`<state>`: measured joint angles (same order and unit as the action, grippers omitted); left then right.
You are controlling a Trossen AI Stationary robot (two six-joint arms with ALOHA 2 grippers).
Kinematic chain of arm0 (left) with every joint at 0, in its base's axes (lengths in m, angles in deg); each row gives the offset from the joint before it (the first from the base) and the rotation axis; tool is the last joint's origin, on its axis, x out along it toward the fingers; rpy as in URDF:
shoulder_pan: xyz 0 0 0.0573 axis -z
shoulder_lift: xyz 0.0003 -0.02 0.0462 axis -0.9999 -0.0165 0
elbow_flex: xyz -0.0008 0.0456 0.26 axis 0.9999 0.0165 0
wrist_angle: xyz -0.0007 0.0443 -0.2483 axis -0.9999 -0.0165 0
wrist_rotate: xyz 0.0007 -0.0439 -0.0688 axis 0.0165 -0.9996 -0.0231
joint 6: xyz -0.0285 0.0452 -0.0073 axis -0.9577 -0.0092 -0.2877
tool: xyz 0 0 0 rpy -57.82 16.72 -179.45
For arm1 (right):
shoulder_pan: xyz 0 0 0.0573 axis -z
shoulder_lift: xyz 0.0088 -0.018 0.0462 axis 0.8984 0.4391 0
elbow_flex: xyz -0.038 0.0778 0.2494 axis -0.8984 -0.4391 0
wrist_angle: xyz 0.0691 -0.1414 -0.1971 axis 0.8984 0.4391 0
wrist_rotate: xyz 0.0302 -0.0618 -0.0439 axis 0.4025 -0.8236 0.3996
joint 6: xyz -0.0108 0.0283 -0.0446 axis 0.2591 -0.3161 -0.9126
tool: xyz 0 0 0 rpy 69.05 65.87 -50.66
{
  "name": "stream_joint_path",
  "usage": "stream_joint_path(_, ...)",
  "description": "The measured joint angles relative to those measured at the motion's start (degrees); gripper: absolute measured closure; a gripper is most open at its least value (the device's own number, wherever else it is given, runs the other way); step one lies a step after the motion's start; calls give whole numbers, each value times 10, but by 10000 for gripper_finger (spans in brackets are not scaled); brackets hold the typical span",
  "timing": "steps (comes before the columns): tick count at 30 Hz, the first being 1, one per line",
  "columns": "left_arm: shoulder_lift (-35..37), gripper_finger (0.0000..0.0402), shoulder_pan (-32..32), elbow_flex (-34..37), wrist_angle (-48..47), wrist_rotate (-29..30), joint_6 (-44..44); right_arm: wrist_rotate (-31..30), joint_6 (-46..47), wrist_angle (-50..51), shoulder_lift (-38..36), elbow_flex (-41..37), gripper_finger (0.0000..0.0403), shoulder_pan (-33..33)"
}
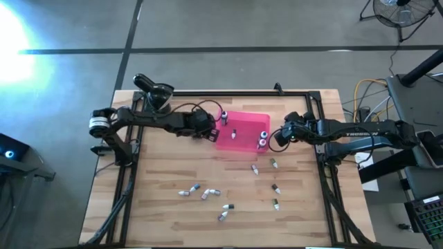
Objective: Pick & Place food coloring
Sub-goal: Put the large purple food coloring bottle into the pink bin
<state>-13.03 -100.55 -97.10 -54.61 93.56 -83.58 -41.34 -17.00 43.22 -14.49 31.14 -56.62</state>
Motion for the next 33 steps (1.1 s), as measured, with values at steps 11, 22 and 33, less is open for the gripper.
stream_joint_path(11, -50, 264, -90, -1, 34, -100, 150, 0, 0, 0, 0, -2, 189, 0)
stream_joint_path(22, -110, 264, -90, -2, 32, -121, 182, 0, 2, 1, 0, -3, 189, 0)
stream_joint_path(33, -109, 273, -89, -2, -19, -144, 169, 0, 0, 1, 0, -3, 189, 0)
